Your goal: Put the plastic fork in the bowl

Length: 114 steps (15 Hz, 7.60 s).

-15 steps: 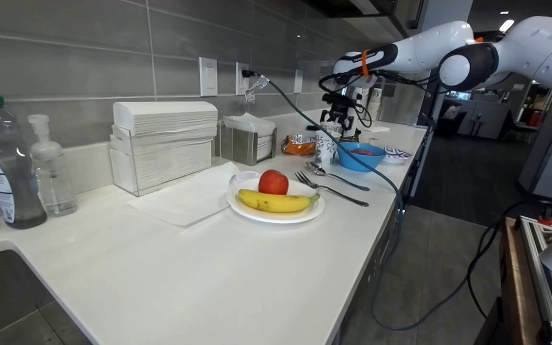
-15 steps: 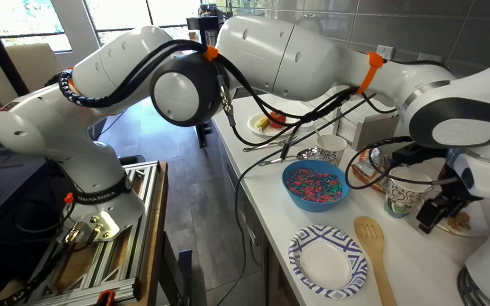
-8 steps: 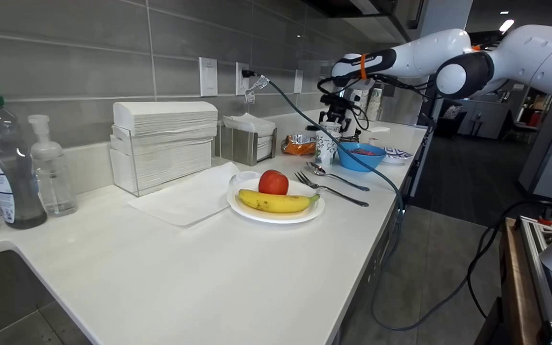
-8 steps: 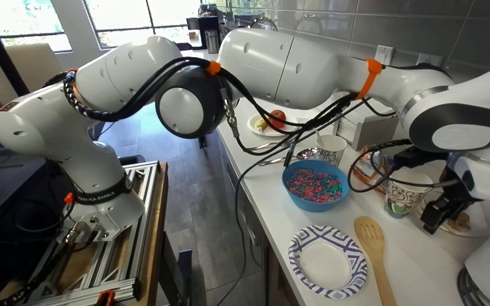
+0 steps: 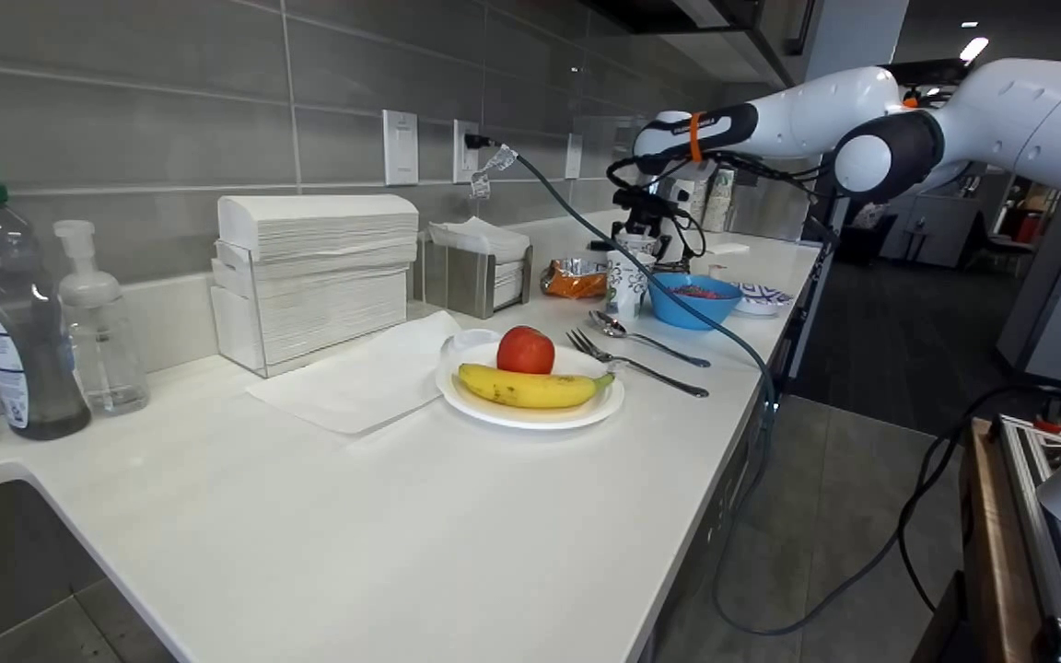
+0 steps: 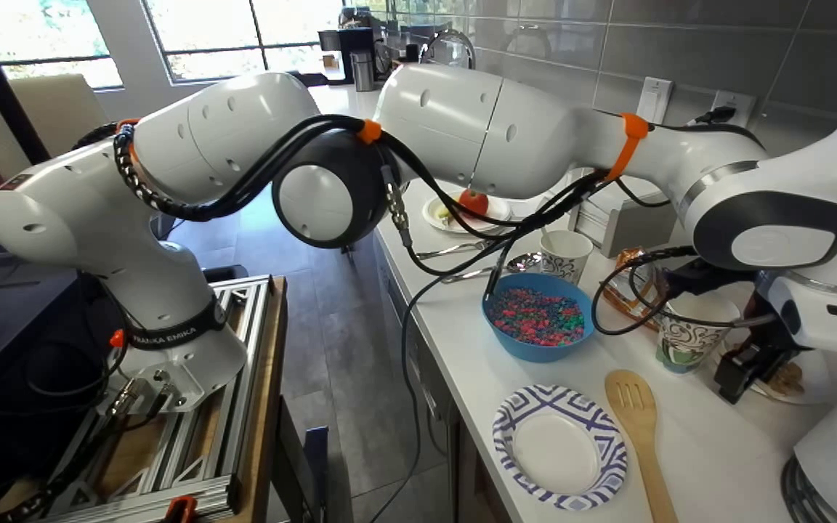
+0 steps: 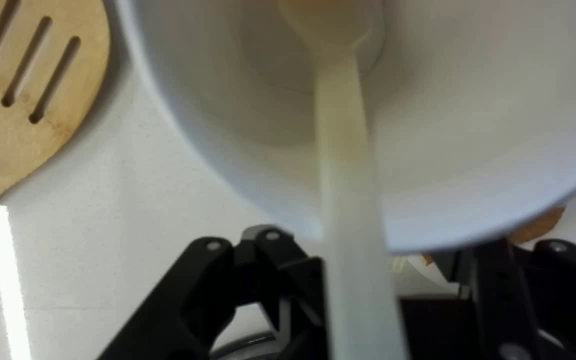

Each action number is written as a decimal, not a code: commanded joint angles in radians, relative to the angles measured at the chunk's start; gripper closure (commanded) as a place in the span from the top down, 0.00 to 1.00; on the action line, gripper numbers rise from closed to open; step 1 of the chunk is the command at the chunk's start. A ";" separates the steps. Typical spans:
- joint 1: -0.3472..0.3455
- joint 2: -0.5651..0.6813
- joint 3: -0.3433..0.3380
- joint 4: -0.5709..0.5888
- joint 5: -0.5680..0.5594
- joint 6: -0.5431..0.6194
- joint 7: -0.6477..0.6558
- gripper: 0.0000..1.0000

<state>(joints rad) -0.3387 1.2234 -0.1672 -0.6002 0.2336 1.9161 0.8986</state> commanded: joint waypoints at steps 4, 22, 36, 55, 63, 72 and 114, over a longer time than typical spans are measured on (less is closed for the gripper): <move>-0.009 0.047 0.005 0.073 0.004 -0.003 0.012 0.63; -0.004 0.074 0.004 0.105 0.004 0.050 0.017 0.57; -0.017 0.103 0.027 0.175 -0.039 0.001 0.028 0.27; -0.019 0.104 0.045 0.166 -0.099 0.016 0.038 0.37; -0.021 0.087 0.083 0.161 -0.079 0.021 0.023 0.60; -0.025 0.101 0.085 0.157 -0.088 0.035 0.028 0.42; 0.003 -0.054 0.067 0.131 -0.127 0.021 0.130 0.00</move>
<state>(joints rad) -0.3400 1.2025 -0.1099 -0.4519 0.1008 1.9397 0.9961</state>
